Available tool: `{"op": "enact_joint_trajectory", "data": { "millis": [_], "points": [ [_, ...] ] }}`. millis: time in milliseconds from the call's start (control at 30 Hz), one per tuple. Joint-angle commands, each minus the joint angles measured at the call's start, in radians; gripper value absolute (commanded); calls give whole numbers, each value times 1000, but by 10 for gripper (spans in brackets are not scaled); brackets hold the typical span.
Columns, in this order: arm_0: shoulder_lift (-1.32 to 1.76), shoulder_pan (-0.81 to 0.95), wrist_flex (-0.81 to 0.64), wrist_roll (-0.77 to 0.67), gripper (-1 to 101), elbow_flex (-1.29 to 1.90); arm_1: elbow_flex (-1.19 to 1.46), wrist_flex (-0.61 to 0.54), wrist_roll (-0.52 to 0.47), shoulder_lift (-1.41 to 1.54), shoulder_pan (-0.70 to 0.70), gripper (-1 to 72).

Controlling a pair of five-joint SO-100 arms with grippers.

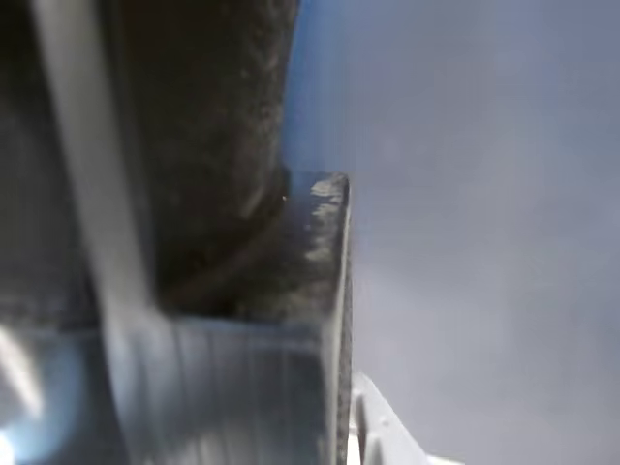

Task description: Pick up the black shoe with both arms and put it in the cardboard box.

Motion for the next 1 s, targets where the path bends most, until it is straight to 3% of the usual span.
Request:
{"op": "enact_joint_trajectory", "data": {
  "millis": [0, 133, 367, 967],
  "points": [
    [98, -12, 17, 28, -1, -103, -100, 20, -26, 72, 2, 12],
    [140, -46, -32, 71, 0, -132, -152, 20, -38, 80, 20, 8],
    [101, -130, -253, 124, 1, -132, -252, -46, -51, 51, 103, 10],
    [-400, -285, -718, 127, 1, -293, -337, -402, -63, -281, 261, 4]
  ]
}}
